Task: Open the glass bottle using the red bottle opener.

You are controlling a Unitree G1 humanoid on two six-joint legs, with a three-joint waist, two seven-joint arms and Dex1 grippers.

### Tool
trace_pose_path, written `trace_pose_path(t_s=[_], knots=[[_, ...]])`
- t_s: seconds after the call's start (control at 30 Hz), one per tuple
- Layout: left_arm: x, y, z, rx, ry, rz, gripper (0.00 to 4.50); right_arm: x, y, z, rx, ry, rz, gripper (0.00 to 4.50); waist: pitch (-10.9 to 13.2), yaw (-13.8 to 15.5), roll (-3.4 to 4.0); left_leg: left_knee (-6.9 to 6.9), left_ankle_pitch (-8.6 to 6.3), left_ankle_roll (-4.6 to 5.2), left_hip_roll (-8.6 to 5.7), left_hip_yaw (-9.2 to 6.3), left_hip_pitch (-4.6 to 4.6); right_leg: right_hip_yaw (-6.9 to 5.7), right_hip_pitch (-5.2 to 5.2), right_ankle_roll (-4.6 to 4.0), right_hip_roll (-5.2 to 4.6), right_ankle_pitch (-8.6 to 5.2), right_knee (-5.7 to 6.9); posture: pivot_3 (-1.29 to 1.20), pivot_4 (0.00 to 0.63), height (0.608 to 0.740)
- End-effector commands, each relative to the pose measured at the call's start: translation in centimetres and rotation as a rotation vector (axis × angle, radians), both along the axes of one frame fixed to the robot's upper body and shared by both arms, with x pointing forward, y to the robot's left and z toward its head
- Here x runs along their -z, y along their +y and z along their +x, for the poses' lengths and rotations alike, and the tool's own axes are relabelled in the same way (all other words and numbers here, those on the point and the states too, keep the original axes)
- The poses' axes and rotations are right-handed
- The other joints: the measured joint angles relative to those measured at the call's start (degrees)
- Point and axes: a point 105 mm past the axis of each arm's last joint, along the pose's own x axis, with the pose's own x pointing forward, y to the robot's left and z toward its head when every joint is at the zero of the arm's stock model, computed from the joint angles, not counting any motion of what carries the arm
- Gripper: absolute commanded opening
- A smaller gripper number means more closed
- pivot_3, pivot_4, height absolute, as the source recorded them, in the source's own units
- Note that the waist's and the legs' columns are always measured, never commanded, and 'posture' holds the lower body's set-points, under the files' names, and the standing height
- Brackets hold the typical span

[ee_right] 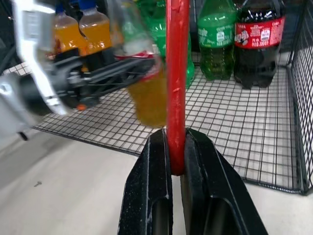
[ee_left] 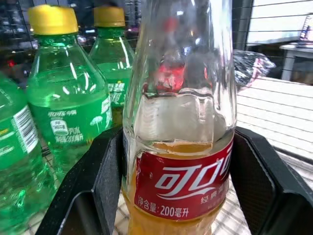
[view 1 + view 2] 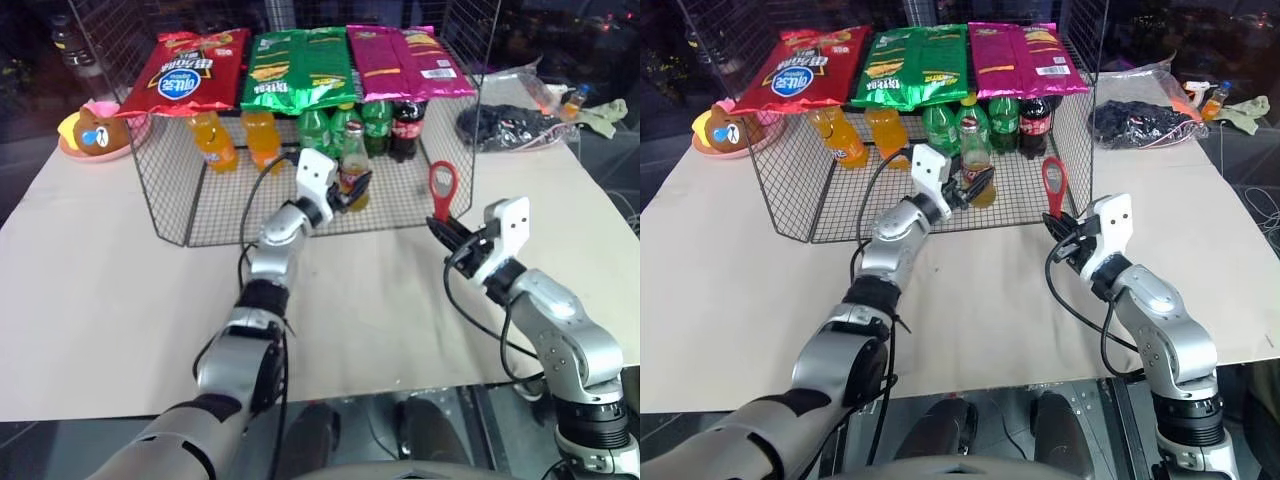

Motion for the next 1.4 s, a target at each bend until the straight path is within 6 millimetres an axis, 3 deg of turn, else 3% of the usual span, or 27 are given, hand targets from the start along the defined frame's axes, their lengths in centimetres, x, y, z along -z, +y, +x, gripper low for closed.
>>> trace_pose_path(t_s=[0.03, 0.37, 0.53, 0.73, 0.97, 1.03, 1.1, 1.4], knots=[[-4.4, 0.2, -2.5, 0.054, -0.128, -0.031, 2.56, -1.4, 0.0, 0.0, -0.018, -0.066, 0.007, 0.0, 0.0, -0.21, 0.0, 0.0, 0.0, 0.0, 0.02, 0.0, 0.0, 0.0, 0.0, 0.0, 0.0, 0.0, 0.0, 0.0, 0.15, 0.74], [-4.4, 3.8, -8.7, 0.106, -0.038, -0.016, 2.56, -1.3, -1.0, 0.9, -0.029, -0.072, -0.01, 0.0, -0.02, -0.51, 0.05, -0.01, 0.0, 0.0, 0.2, 0.08, 0.06, 0.08, 0.0, -0.01, 0.04, 0.0, 0.04, 0.0, 0.15, 0.74], [-1.6, 5.0, -11.1, 0.094, 0.014, 0.019, 2.56, -1.2, -1.0, 1.4, -0.046, -0.07, -0.015, 0.0, -0.01, -0.4, 0.05, 0.01, 0.0, 0.0, 0.21, 0.13, 0.1, 0.14, 0.02, -0.01, 0.04, 0.0, 0.07, 0.0, 0.15, 0.74], [0.1, 5.1, -12.1, 0.082, 0.014, 0.002, 2.56, -1.0, -0.4, 1.6, -0.077, -0.066, -0.013, 0.0, -0.01, 0.19, 0.06, 0.01, 0.0, 0.0, 0.21, 0.11, 0.11, 0.1, 0.05, -0.01, 0.03, 0.0, 0.06, 0.0, 0.15, 0.74], [0.6, 5.1, -12.5, 0.069, -0.002, -0.048, 2.56, -1.0, -0.1, 1.6, -0.096, -0.064, -0.013, 0.0, -0.01, 0.53, 0.06, 0.0, 0.0, -0.01, 0.22, 0.13, 0.1, 0.12, 0.04, -0.01, 0.02, 0.0, 0.04, 0.0, 0.15, 0.74], [0.6, 5.1, -12.5, 0.069, -0.006, -0.051, 3.6, -1.0, 0.1, 1.7, -0.101, -0.063, -0.015, 0.0, -0.01, 0.7, 0.06, 0.0, 0.0, -0.01, 0.22, 0.14, 0.1, 0.12, 0.04, -0.01, 0.03, 0.0, 0.04, 0.0, 0.15, 0.74], [0.5, 5.2, -12.4, 0.061, -0.018, -0.046, 4.35, -1.0, 0.4, 1.7, -0.108, -0.064, -0.015, 0.0, -0.02, 0.79, 0.07, 0.0, 0.0, -0.01, 0.23, 0.14, 0.12, 0.12, 0.04, -0.01, 0.03, 0.0, 0.04, 0.0, 0.15, 0.74], [-1.1, 4.9, -13.3, 0.119, -0.087, -0.067, 4.48, -1.1, 0.6, 1.8, -0.118, -0.063, -0.017, 0.0, -0.02, 0.95, 0.06, 0.0, 0.0, 0.0, 0.23, 0.15, 0.12, 0.13, 0.04, -0.01, 0.03, 0.0, 0.04, 0.0, 0.15, 0.74]])
